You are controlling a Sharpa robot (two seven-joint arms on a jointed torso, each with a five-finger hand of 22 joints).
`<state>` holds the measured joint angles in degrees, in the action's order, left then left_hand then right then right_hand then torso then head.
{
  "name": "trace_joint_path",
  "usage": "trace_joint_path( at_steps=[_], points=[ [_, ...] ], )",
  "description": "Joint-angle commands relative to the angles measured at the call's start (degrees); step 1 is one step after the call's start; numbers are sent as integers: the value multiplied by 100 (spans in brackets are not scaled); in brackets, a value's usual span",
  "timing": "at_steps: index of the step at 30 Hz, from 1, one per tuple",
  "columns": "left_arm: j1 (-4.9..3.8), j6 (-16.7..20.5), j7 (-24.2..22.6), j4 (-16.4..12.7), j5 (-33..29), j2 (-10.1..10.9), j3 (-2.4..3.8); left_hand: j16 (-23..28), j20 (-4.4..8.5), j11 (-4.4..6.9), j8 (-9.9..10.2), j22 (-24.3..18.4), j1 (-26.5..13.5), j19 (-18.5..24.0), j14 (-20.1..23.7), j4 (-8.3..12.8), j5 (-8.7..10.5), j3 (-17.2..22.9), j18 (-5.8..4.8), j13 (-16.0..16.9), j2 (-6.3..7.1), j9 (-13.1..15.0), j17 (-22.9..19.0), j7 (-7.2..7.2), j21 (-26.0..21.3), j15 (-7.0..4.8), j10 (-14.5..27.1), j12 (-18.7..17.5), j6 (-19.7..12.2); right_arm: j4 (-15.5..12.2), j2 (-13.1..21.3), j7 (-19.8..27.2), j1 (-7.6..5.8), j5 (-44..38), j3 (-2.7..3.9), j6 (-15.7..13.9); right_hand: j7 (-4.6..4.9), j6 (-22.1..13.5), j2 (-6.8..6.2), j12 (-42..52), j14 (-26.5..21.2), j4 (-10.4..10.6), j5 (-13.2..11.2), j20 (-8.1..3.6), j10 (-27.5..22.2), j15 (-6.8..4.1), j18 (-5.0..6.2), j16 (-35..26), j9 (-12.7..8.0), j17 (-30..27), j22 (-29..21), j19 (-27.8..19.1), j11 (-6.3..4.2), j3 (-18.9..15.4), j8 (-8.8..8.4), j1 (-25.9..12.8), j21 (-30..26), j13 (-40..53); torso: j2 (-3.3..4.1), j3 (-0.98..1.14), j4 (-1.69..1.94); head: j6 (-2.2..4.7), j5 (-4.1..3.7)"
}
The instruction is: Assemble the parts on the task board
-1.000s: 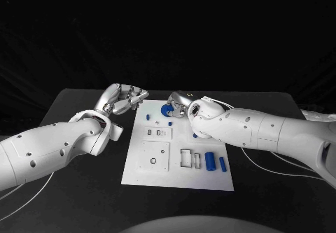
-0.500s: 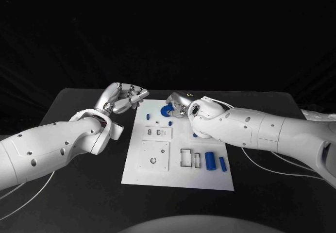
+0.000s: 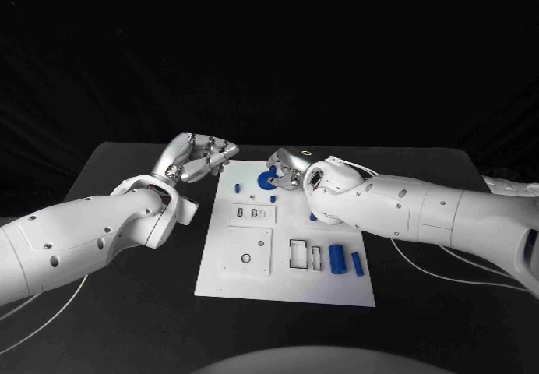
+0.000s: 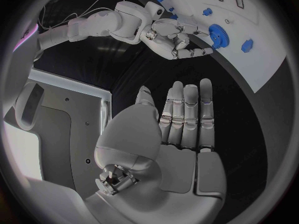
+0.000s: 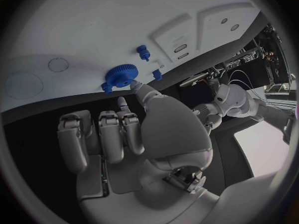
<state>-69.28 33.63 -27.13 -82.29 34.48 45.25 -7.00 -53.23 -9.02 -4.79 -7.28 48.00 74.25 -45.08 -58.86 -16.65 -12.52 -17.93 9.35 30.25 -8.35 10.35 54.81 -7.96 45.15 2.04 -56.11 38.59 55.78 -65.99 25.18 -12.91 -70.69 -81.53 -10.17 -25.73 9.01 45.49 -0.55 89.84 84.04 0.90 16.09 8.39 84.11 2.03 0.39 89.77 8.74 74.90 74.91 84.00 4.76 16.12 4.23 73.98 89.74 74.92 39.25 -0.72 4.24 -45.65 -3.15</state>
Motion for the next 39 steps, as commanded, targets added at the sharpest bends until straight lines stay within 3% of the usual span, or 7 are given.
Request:
trace_joint_path(
  at_steps=[1,8,11,17,27,32,39],
  points=[
    [-16,-27,-62,3,-18,-16,3,30,0,29,-15,-8,37,-59,-23,-3,-36,-24,95,-5,-32,8,-6,5,-25,3,-13,-22,4,-206,144,236,-68,194,5,-580,11,99,-30,16,596,60,-49,-29,589,-28,-39,23,14,1510,1509,600,-24,-58,64,-116,26,1508,-4,3,-6,5,3],
    [-15,-46,-65,82,-18,-49,-19,30,0,29,-15,-8,37,-59,-23,-3,-36,-24,95,-5,-32,8,-6,5,-25,3,-13,-22,4,-875,777,694,-389,1103,10,-1005,21,527,-40,16,596,301,-229,25,589,45,-39,23,78,1510,1509,600,59,-231,240,-439,26,1508,-32,1,-31,17,4],
    [-14,-49,-67,142,-18,-85,-22,33,0,29,-15,-9,38,-62,-24,-3,-36,-26,95,-8,-33,9,-10,5,-29,2,-15,-23,4,-1126,1082,862,-513,1323,9,-896,9,595,-63,16,596,338,-342,36,589,46,-39,23,84,1510,1509,600,55,-283,251,-485,26,1508,-55,-2,-49,16,-5],
    [-9,-81,-82,266,-19,-185,-28,33,0,29,-15,-9,38,-64,-26,-3,-36,-27,95,-9,-33,9,-10,5,-31,2,-16,-23,4,-1732,1920,1211,-661,1517,-9,-589,-42,711,-166,16,596,336,33,14,589,11,-39,23,88,1510,1509,600,11,-355,252,-525,26,1508,-99,0,-61,48,-78],
    [25,-127,-93,410,-19,-255,-34,30,0,29,-14,-10,40,-66,-31,-3,-36,-27,95,-12,-35,9,-7,5,-34,2,-16,-23,2,-2172,2900,1232,-587,1557,-92,-346,-200,667,-123,16,596,307,-202,-103,589,-130,-39,23,38,1510,1509,600,-160,-299,135,-377,26,1508,-149,32,-152,115,-264],
    [71,-148,-112,509,-19,-309,-35,22,0,29,-14,-10,40,-67,-39,-3,-37,-27,95,-13,-36,9,0,5,-36,2,-17,-23,2,-2130,3101,1195,-492,1655,-122,-238,-244,632,-141,16,596,334,-338,-166,589,-192,-39,23,19,1510,1509,600,-219,-337,88,-363,26,1508,-186,58,-202,106,-350],
    [134,-185,-134,565,-18,-354,-36,20,0,29,-13,-10,43,-69,-43,-2,-38,-26,95,-15,-40,9,1,5,-38,2,-18,-23,-1,-1884,3079,1212,-262,2013,-137,-60,-334,582,-143,16,596,303,-671,-253,589,-278,-39,23,-3,1510,1509,600,-298,-371,28,-210,26,1508,-209,93,-219,119,-384]
  ],
)
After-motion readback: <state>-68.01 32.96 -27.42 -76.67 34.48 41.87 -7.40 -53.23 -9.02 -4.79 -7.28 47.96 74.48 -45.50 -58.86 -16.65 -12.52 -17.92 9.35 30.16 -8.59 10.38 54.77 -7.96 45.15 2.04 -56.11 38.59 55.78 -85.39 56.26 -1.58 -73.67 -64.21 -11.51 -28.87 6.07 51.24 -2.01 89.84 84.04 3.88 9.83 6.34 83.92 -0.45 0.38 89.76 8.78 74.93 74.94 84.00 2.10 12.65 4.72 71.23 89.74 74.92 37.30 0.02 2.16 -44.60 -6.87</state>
